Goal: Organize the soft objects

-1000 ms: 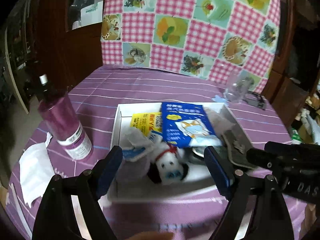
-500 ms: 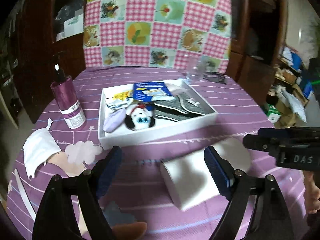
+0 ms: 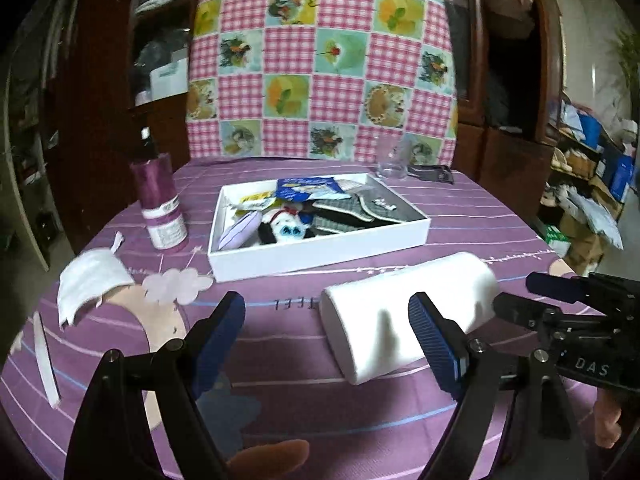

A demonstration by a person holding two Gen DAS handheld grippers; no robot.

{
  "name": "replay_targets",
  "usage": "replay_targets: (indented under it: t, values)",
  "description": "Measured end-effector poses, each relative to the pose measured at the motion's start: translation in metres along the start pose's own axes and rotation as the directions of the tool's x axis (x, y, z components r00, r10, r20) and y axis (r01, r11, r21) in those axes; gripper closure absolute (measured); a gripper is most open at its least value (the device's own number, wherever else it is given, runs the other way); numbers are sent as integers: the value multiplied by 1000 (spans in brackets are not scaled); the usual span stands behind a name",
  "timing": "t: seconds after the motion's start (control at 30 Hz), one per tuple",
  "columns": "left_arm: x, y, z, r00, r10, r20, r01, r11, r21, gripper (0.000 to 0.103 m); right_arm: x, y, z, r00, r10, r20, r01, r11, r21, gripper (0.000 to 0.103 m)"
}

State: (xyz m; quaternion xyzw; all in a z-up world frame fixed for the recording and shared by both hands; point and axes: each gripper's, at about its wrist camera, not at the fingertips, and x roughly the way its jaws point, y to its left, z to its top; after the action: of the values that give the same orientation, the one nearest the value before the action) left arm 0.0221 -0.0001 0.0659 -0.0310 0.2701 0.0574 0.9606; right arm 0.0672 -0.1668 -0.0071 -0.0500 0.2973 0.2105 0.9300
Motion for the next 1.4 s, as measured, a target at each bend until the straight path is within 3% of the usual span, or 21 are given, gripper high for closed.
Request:
replay_targets:
  t: [0.17,0.43,0.67,1.4]
  values:
    - [3,2,-7,998,54,-12,-54,999,9,18,7,3,-12,1000,-12,-7,12,1000,-26,48]
    - [5,0,-10,997,73,-13,-73,997,20,17,-7,9,-15,993,-23,116,23,1000,-5,48]
    - [4,0,-11,998,65,-13,-65,998,22,17,-9,10,-15,991,-51,125,52,999,2,48]
    - [6,-8,-12,998,57,-24,-55,997,61,17,-8,9,-15,993,-38,110,37,999,2,47]
